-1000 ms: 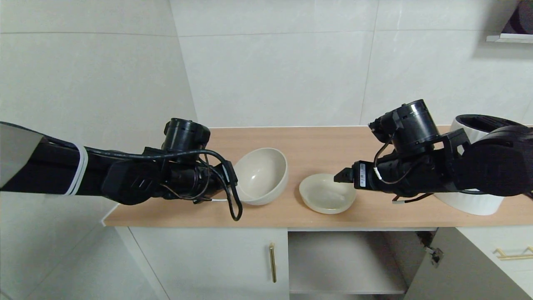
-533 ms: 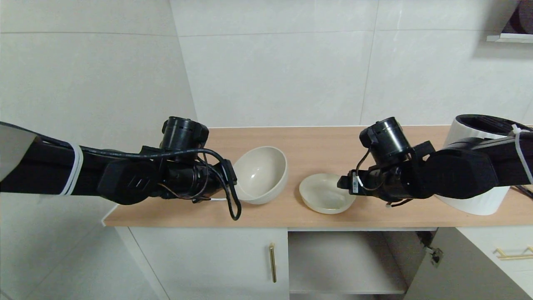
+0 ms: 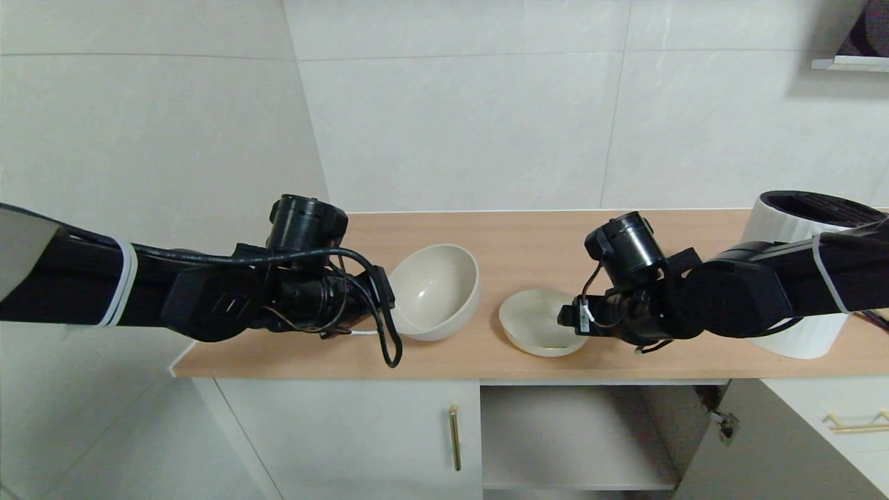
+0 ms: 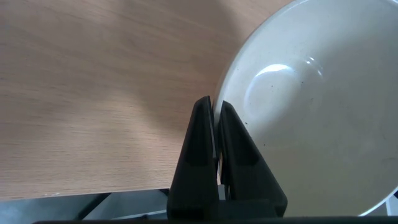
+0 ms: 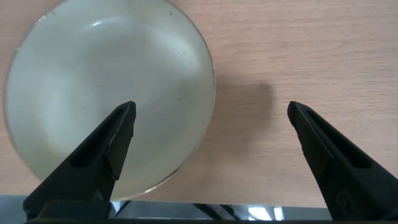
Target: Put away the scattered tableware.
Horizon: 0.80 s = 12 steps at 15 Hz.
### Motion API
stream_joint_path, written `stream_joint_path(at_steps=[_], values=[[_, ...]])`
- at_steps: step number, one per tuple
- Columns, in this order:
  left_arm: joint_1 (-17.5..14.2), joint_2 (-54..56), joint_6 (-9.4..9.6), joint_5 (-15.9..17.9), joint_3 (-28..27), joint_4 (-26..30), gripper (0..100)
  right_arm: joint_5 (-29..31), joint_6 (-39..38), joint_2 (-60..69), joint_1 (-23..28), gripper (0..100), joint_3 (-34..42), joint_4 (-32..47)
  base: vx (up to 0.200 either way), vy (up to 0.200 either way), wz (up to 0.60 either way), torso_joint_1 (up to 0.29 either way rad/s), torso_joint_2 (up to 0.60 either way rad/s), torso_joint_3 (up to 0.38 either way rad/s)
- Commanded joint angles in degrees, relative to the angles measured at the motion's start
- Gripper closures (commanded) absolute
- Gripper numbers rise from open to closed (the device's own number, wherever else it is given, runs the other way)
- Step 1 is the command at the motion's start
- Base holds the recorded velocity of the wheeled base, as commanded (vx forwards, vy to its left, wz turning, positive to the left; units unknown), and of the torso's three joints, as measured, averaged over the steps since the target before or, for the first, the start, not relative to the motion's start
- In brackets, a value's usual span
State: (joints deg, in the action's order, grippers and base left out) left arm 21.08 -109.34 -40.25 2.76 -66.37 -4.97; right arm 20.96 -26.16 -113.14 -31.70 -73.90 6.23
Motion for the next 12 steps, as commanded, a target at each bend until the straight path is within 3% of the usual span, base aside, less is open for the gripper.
stream_joint_path(at_steps=[1,3,4,12], values=[[0.02,0.09,0.00,-0.03,0.10,-0.04,100,-0.04,-0.12,-0.94,-0.03,0,-0.37,0.01,0.000,0.000,0.00,0.000,0.00,0.000],[-0.07,0.18,0.00,-0.03,0.10,-0.04,100,-0.13,-0.12,-1.20,0.05,0,-0.54,0.01,0.000,0.000,0.00,0.000,0.00,0.000],[-0.07,0.18,0.00,-0.03,0.10,-0.04,100,-0.30,-0.12,-1.20,-0.03,100,-0.54,0.10,0.000,0.000,0.00,0.000,0.00,0.000],[-0.07,0.44,0.00,-0.03,0.01,0.58,100,-0.65,-0.12,-0.85,0.05,100,-0.54,0.36,0.000,0.000,0.00,0.000,0.00,0.000]])
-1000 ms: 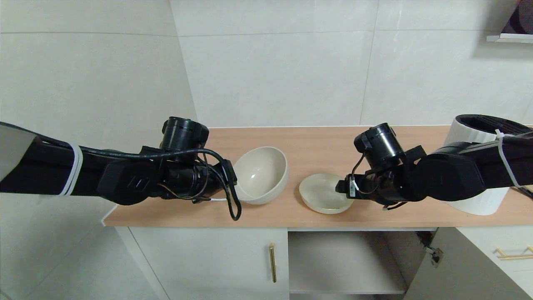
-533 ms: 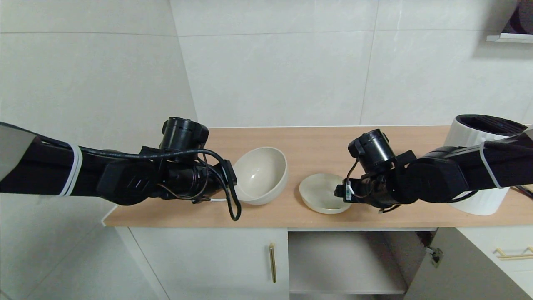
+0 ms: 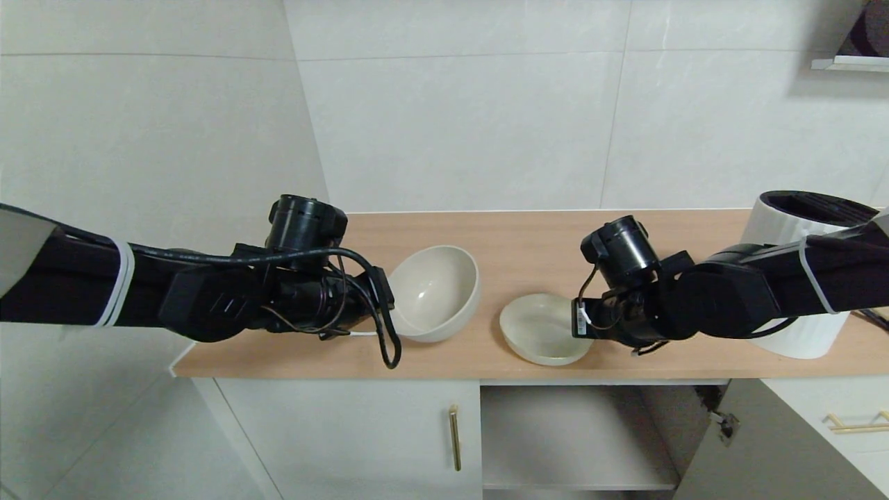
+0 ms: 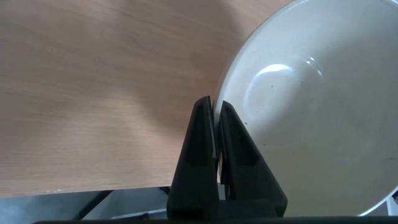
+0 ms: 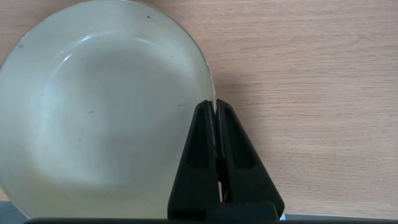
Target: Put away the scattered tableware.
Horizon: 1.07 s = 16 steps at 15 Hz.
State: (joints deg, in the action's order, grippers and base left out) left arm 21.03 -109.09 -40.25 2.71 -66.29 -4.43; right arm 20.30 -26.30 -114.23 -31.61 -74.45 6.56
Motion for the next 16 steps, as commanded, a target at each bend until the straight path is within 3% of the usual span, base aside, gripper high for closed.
stream_joint_path(at_steps=[1,4,7,9,13,14,16], values=[[-0.02,0.20,0.00,0.02,-0.06,0.03,100,0.01,0.02,0.41,-0.03,100,0.09,0.12,0.000,0.000,0.00,0.000,0.00,0.000],[-0.02,1.87,0.00,-0.07,0.20,0.12,100,-0.17,0.02,2.96,0.15,100,0.44,0.38,0.000,0.000,0.00,0.000,0.00,0.000],[-0.20,7.67,0.79,0.19,3.36,0.82,100,-5.27,-0.07,11.39,0.23,100,1.24,5.92,0.000,0.000,0.00,0.000,0.00,0.000],[-0.55,11.97,3.52,0.19,6.09,0.73,100,-9.66,-0.16,17.81,0.23,100,3.96,10.93,0.000,0.000,0.00,0.000,0.00,0.000],[-0.64,20.85,9.84,0.28,14.61,0.65,100,-14.06,0.10,25.98,1.11,100,10.02,11.63,0.000,0.000,0.00,0.000,0.00,0.000],[-0.64,22.87,10.81,0.37,16.37,0.73,100,-14.06,0.10,27.65,1.11,100,11.34,11.72,0.000,0.000,0.00,0.000,0.00,0.000],[-0.64,26.83,10.99,0.72,19.53,0.65,100,-14.32,0.02,31.70,0.85,100,14.15,11.81,0.000,0.000,0.00,0.000,0.00,0.000]])
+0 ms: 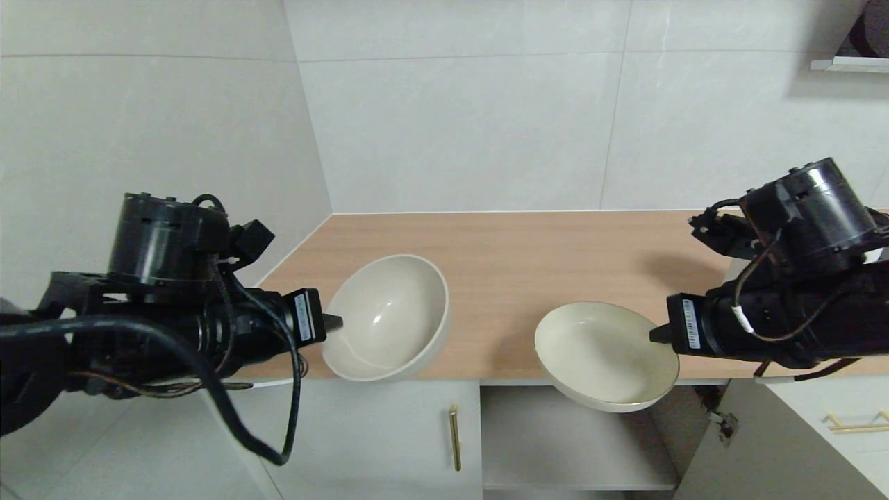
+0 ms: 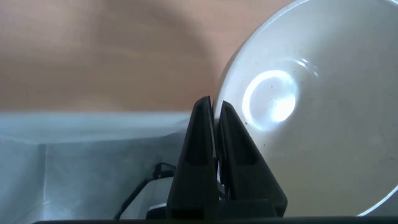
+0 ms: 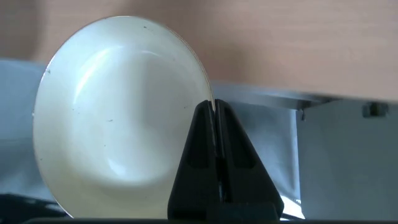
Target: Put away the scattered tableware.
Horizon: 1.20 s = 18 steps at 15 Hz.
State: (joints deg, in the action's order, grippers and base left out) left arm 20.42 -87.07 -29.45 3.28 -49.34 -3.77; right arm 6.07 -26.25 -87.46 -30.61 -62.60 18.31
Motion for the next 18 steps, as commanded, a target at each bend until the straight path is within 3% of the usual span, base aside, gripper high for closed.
stream_joint_path(at_steps=[1,7,11,18], values=[[0.06,7.00,0.18,0.15,4.69,-0.10,100,-0.09,0.05,7.47,-0.77,100,4.33,0.06,0.000,0.000,0.00,0.000,0.00,0.000],[1.47,8.23,0.18,0.15,7.94,-0.19,100,-0.09,0.23,7.30,-0.77,100,10.30,-0.64,0.000,0.000,0.00,0.000,0.00,0.000],[1.90,6.91,0.27,0.15,7.76,-0.19,100,-0.01,1.64,8.88,-0.77,100,10.83,-0.64,-0.150,0.000,0.00,0.003,0.00,0.002],[2.08,6.38,0.27,0.06,7.85,-0.19,100,-0.01,1.72,7.39,-0.68,100,10.83,-0.73,0.000,0.000,0.00,0.000,0.00,0.000]])
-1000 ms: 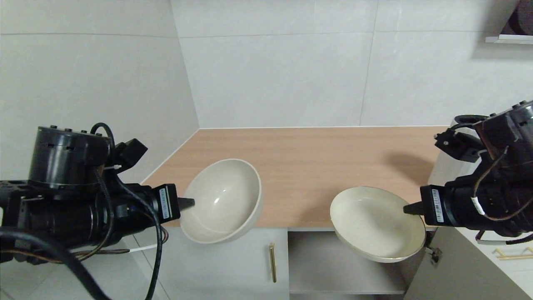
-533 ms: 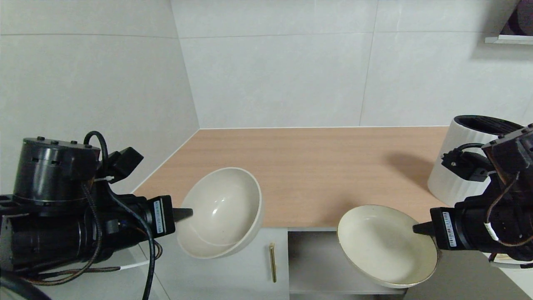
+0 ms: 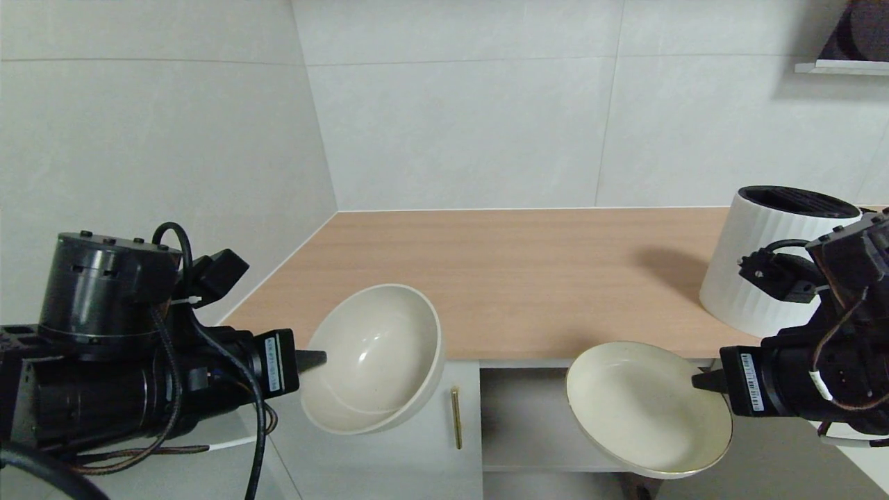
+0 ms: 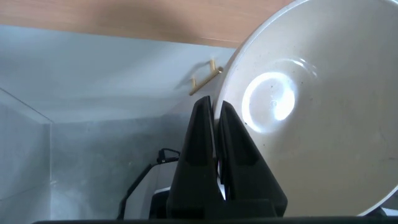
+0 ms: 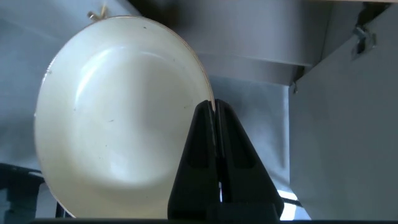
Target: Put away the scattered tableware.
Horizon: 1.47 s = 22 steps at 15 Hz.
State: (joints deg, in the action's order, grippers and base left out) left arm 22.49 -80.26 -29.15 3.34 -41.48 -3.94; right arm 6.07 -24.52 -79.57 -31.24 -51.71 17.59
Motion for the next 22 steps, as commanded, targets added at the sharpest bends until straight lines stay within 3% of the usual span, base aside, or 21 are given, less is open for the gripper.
stream_joint_path(at_steps=[1,12,22], values=[[0.01,-0.51,-0.03,0.00,0.00,-0.02,100,-0.01,-0.01,-0.59,0.04,100,0.12,-0.01,0.000,0.000,0.00,0.000,0.00,0.000],[0.01,-1.39,-0.03,0.00,0.09,-0.11,100,-0.01,-0.01,-1.03,0.13,100,-0.06,-0.01,0.000,0.000,0.00,-0.006,0.01,0.006],[0.01,-1.30,-0.03,0.00,0.09,-0.11,100,-0.01,-0.01,-1.03,0.13,100,0.12,-0.01,0.000,0.000,0.00,-0.174,0.45,0.266]])
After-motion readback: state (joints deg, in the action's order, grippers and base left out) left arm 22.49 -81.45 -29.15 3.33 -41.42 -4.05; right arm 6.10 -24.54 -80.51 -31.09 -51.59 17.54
